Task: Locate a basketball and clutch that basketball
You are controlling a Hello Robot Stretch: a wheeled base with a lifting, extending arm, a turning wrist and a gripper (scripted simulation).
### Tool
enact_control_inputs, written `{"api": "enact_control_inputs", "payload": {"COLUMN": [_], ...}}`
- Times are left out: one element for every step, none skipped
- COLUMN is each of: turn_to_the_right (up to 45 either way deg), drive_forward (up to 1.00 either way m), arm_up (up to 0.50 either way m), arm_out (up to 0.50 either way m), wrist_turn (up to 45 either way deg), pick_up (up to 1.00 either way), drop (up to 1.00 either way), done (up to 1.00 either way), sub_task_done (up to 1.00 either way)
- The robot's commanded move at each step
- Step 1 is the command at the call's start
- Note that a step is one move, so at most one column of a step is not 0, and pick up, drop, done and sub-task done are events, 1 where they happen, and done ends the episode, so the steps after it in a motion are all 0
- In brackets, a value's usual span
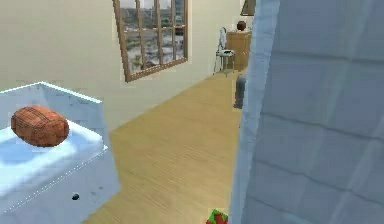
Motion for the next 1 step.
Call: {"api": "enact_control_inputs", "payload": {"turn_to_the_right": [30.0], "drive_forward": [0.0], "arm_up": [0.0], "arm_out": [0.0], "wrist_turn": [0.0], "pick_up": [0.0], "drop": [0.0], "done": [0.0], "sub_task_done": [0.0]}}
